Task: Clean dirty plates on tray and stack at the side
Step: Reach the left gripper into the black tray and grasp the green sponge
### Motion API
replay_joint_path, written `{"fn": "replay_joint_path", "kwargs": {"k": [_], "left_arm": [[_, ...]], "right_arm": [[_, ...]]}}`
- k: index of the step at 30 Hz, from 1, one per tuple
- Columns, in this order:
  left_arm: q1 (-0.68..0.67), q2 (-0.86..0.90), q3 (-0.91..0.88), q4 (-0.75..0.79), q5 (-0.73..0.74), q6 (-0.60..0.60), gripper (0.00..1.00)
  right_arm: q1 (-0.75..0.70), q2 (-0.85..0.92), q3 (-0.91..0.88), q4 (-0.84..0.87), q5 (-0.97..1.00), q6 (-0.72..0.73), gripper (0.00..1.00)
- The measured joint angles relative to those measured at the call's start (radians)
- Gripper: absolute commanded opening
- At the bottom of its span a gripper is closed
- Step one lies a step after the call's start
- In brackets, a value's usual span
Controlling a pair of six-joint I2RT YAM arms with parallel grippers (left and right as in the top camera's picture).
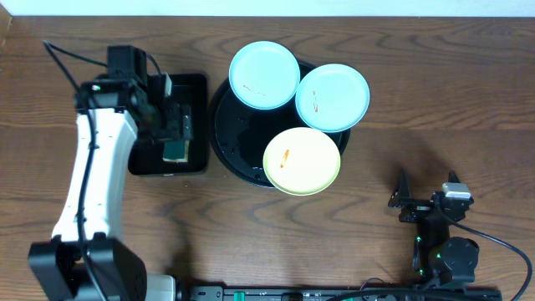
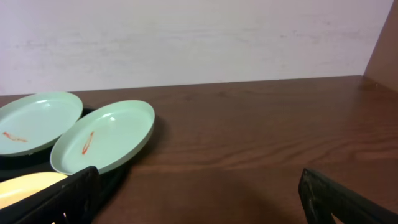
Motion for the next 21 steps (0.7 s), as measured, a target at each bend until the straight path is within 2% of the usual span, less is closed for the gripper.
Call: {"fn": "replay_joint_path", "kwargs": {"k": [6, 11, 14, 19, 21], "left_arm": [[0.0, 0.094, -0.141, 0.175, -0.039, -0.003, 0.88], [0.0, 0.206, -0.163, 0.275, -0.059, -0.003, 0.87], [0.0, 0.261, -0.163, 0.319, -0.063, -0.009, 0.71], [0.001, 0.303, -0.163, 0.328, -0.072, -0.007, 0.63], [0.001, 0.307, -0.163, 0.328, -0.077, -0.01, 0.38]], "right_arm": [[0.0, 0.0, 0.0, 0.0, 0.0, 0.0, 0.99], [0.0, 0.0, 0.0, 0.0, 0.0, 0.0, 0.99], [0.0, 0.0, 0.0, 0.0, 0.0, 0.0, 0.99], [0.0, 0.0, 0.0, 0.0, 0.0, 0.0, 0.99], [0.0, 0.0, 0.0, 0.0, 0.0, 0.0, 0.99]]}}
